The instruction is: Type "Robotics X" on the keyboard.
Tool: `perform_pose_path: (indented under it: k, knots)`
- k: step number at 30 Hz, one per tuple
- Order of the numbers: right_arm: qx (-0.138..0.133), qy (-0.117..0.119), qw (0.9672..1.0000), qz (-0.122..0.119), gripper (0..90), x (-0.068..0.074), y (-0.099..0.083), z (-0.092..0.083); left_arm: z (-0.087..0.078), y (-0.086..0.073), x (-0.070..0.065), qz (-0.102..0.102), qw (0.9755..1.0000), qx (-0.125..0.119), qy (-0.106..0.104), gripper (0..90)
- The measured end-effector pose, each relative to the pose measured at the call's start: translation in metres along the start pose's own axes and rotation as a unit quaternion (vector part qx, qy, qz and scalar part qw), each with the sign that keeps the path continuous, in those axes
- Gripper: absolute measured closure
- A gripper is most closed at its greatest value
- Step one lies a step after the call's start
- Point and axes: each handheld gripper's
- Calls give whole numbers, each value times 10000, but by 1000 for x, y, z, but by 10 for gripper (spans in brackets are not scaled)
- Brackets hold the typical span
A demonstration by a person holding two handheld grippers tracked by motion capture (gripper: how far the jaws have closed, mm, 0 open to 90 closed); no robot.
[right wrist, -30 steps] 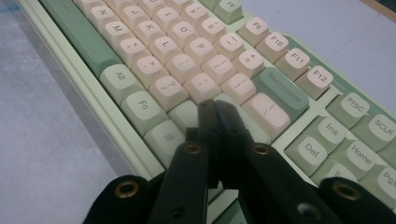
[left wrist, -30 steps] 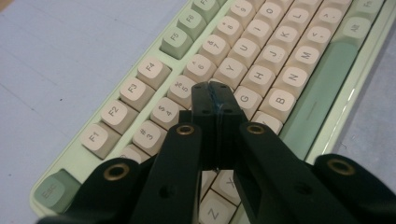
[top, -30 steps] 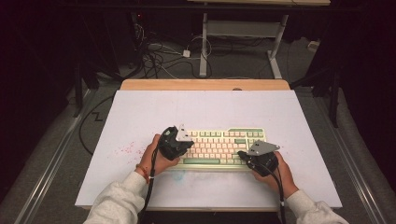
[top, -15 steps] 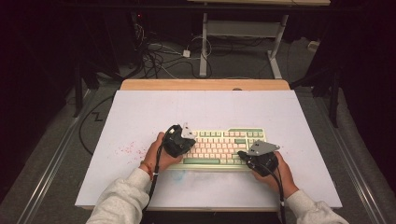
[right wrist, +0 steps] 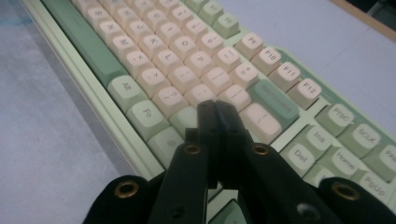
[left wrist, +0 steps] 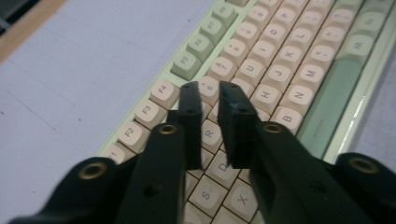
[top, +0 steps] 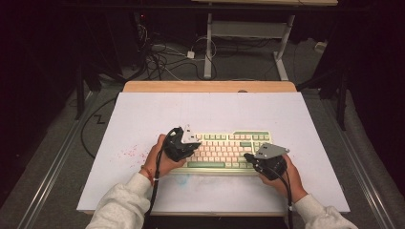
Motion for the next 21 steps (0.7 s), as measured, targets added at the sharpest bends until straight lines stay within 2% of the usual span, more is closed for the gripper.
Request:
perform_pose_path:
  k: [1,4,5,6,8,9,10,11,13,16,21]
  knots:
    - [-20,-20,10000,19,900,-1,1,-2,-4,-1,-1,2,10000,-65,55,702]
    - [-70,-20,10000,39,900,-3,1,-6,-14,-7,-3,62,9993,-334,163,585]
    - [-82,-27,9999,51,900,-3,1,-7,-19,-11,-4,65,9990,-354,281,547]
    - [-90,-26,10000,30,900,-3,1,-8,-19,-11,-4,65,9990,-354,281,507]
    - [-101,-21,9999,38,900,-4,2,-9,-22,-17,-6,129,9981,-339,491,444]
    - [-103,-17,9999,63,900,-4,2,-10,-23,-20,-7,119,9979,-374,521,392]
    - [-103,-17,9999,63,900,-4,2,-10,-25,-23,-7,103,9977,-413,521,392]
    - [-114,-8,9999,61,900,-4,2,-10,-27,-27,-8,105,9973,-433,576,322]
    - [-121,-5,9999,73,900,-5,3,-11,-30,-34,-9,99,9968,-493,622,256]
    - [-119,2,9999,67,900,-6,4,-11,-32,-45,-11,25,9965,-510,657,201]
    - [-164,33,9998,81,900,-6,9,-10,-33,-65,-14,-18,9962,-359,789,177]
Point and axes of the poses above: each handheld gripper's, and its own axes: z roughly forward along the jaws, y roughly out of its top, x roughly to its left, and after that the axes turned 10 degrees about -y, right-handed
